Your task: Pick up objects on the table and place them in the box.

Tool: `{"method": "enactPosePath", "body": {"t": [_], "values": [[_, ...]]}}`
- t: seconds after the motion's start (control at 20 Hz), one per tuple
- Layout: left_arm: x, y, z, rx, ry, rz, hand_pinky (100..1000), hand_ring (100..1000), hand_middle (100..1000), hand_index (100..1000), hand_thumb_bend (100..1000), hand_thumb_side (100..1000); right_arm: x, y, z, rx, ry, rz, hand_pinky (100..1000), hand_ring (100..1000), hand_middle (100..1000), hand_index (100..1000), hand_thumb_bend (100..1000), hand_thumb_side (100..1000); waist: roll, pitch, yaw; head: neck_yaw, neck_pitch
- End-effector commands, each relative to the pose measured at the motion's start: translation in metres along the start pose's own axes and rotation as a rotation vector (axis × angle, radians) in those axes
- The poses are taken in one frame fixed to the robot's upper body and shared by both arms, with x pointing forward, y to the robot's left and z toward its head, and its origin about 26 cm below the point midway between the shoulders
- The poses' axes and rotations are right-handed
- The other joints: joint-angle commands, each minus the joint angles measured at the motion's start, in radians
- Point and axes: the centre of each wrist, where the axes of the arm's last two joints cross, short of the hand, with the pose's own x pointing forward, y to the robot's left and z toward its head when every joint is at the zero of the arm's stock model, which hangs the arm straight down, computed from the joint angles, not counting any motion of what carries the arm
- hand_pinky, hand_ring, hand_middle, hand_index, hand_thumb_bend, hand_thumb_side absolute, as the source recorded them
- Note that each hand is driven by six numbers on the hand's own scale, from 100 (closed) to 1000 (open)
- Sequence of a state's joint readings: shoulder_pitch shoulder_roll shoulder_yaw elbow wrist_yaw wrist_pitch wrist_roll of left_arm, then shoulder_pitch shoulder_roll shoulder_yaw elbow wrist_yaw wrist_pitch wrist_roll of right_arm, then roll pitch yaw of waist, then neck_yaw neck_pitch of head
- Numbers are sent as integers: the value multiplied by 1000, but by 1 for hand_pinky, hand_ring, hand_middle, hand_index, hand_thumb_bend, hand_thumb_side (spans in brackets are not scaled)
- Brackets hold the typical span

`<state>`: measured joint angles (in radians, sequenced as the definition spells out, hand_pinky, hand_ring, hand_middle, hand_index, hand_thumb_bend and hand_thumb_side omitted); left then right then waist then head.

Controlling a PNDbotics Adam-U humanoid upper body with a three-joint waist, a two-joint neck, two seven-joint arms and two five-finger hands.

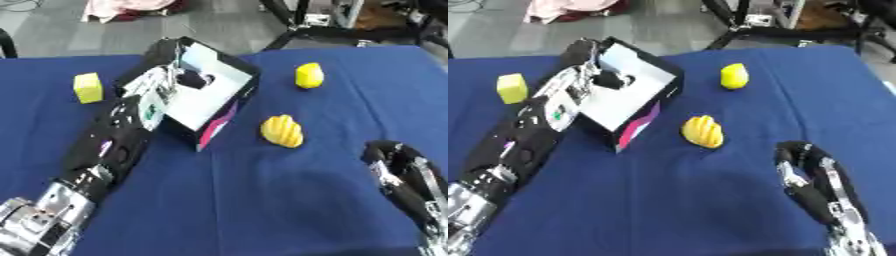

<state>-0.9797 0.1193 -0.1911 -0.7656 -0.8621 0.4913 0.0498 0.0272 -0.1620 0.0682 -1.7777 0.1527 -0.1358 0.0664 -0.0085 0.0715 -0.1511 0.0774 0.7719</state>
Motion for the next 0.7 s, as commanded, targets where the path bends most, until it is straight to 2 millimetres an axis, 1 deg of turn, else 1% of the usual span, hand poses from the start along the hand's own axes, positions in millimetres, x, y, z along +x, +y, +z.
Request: {"method": "enactPosePath", "body": {"t": [0.05, 0.15, 0.2, 0.3, 0.4, 0.5, 0.55, 0.7], "values": [[4, 13, -5, 46, -7, -9, 752, 606, 563, 761, 827, 447, 3, -1, -3, 4, -16, -3, 720, 645, 585, 694, 100, 474, -16, -32, 0, 2, -2], [2, 14, -6, 50, -3, -25, 782, 662, 626, 823, 937, 477, 3, -1, -3, 3, -15, -3, 721, 645, 585, 694, 100, 473, -16, -33, 1, 3, -2], [1, 15, -6, 43, -3, -31, 804, 708, 686, 855, 1000, 536, 3, -1, -2, 2, -15, -2, 721, 645, 585, 694, 100, 473, -16, -33, 2, 2, -2], [-2, 20, -7, 33, 0, -58, 828, 757, 748, 892, 1000, 602, 3, -1, -2, 2, -15, -1, 721, 645, 585, 694, 100, 473, -16, -33, 3, 1, -2], [-4, 30, -9, 41, -1, -84, 838, 773, 767, 904, 1000, 610, 3, -2, -2, 1, -14, -1, 721, 645, 585, 694, 100, 473, -16, -34, 5, 0, -2], [-6, 54, -11, 71, -18, -104, 853, 786, 780, 916, 1000, 585, 3, -2, -2, -3, -12, 1, 721, 644, 585, 694, 100, 473, -15, -35, 8, -2, -2], [-7, 69, -12, 79, -30, -110, 856, 787, 782, 919, 1000, 569, 2, -3, -2, -5, -10, 3, 721, 644, 585, 694, 100, 473, -14, -36, 10, -3, -2], [-18, 116, -12, 13, -99, -121, 869, 792, 788, 928, 1000, 509, 1, -4, -1, -8, -5, 9, 721, 644, 585, 694, 100, 474, -8, -40, 16, -6, -2]]}}
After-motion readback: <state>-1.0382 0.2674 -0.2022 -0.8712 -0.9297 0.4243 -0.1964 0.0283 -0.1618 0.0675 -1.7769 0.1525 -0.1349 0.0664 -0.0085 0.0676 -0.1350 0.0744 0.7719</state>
